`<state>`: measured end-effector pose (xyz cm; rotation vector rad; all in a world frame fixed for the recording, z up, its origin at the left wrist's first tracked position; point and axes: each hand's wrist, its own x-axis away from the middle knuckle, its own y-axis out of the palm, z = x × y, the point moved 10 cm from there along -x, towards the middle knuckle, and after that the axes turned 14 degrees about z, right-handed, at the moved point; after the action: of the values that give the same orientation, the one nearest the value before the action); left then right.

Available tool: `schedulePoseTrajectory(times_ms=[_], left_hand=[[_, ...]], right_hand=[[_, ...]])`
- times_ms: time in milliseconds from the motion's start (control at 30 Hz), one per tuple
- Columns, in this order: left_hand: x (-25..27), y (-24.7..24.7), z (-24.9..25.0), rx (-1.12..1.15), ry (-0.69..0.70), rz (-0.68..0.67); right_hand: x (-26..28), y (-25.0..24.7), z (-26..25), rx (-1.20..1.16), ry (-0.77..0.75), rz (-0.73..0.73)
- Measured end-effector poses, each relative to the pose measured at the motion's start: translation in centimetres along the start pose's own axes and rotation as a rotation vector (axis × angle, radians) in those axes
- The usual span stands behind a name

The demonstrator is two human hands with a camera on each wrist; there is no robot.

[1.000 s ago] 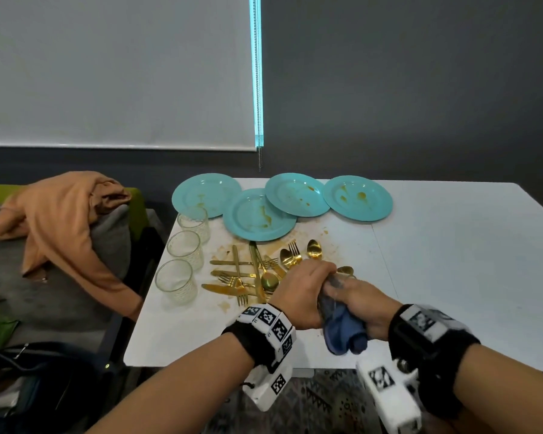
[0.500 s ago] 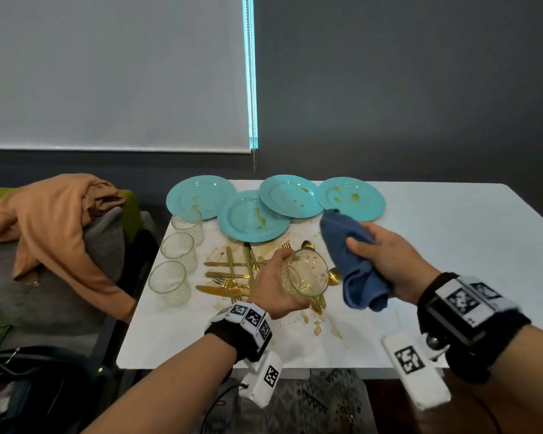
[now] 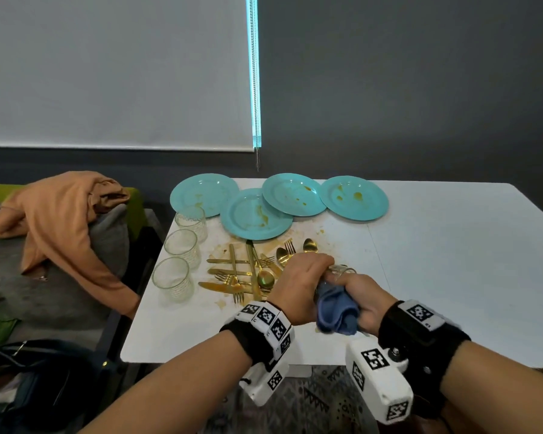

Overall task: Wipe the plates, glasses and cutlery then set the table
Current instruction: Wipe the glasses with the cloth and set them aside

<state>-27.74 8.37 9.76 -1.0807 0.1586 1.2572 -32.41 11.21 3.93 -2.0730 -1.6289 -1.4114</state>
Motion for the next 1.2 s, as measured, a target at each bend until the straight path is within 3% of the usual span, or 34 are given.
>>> schedulePoseTrajectory(times_ms=[67, 100, 167, 233, 300, 367, 467, 533, 633, 700, 767, 867, 933, 1000, 1067, 1200], left_hand=[[0.0, -0.1, -0.4, 0.006, -0.053, -0.032], [0.0, 0.3, -0.7, 0.025, -0.106, -0.12], [1.0, 2.0, -1.7, 0.042, -0.248, -0.403], [3.0, 3.3, -2.6, 0.059, -0.407, -0.664], [4.6, 3.8, -3.0, 0.127, -0.549, -0.808], [5.2, 3.9, -2.9, 0.227, -0.648, -0.863], [5.7, 3.9, -2.3, 0.337, -0.689, -0.909], [5.7, 3.8, -3.2, 0.311, -0.722, -0.845], [3.6, 2.9, -3.7, 0.127, -0.589, -0.658], [2.5, 2.6, -2.8, 0.049, -0.445, -0.558], [2.4, 2.3, -2.3, 0.026, -0.364, -0.463], [3.1, 1.5, -3.3, 0.016, -0.341, -0.335], [3.8, 0.4, -5.6, 0.006, -0.454, -0.221], [5.3, -1.3, -8.7, 0.0, -0.655, -0.122], [7.6, -2.5, -11.4, -0.027, -0.811, -0.099], [10.7, -4.4, -14.2, -0.053, -0.915, -0.069]], right_hand=[[-0.3, 0.8, 0.1, 0.067, -0.035, -0.025], [-0.5, 0.5, -0.4, 0.267, -0.149, -0.002], [-0.7, 0.4, -1.2, 0.943, -0.444, 0.015], [-0.6, 0.3, 0.2, 1.425, -0.517, -0.094], [-0.4, -0.3, 1.0, 1.644, -0.502, -0.102], [0.1, -0.4, 0.9, 1.579, -0.405, -0.113], [-0.4, -0.5, 1.0, 1.396, -0.222, -0.156], [-0.1, -0.5, 0.6, 1.317, -0.2, -0.056], [0.2, 0.7, -1.5, 1.395, -0.499, -0.003], [-0.1, 0.8, -0.5, 1.443, -0.465, -0.024], [-1.3, 0.4, 0.4, 1.228, -0.327, -0.039], [-1.9, -0.5, 1.1, 0.692, -0.133, 0.07], [-1.8, -0.5, 0.2, 0.45, -0.131, 0.152], [-2.0, -1.0, -1.2, 0.287, -0.163, 0.226], [-2.5, -1.5, -3.0, 0.245, -0.241, 0.262], [-2.9, -2.3, -5.2, 0.27, -0.313, 0.275]])
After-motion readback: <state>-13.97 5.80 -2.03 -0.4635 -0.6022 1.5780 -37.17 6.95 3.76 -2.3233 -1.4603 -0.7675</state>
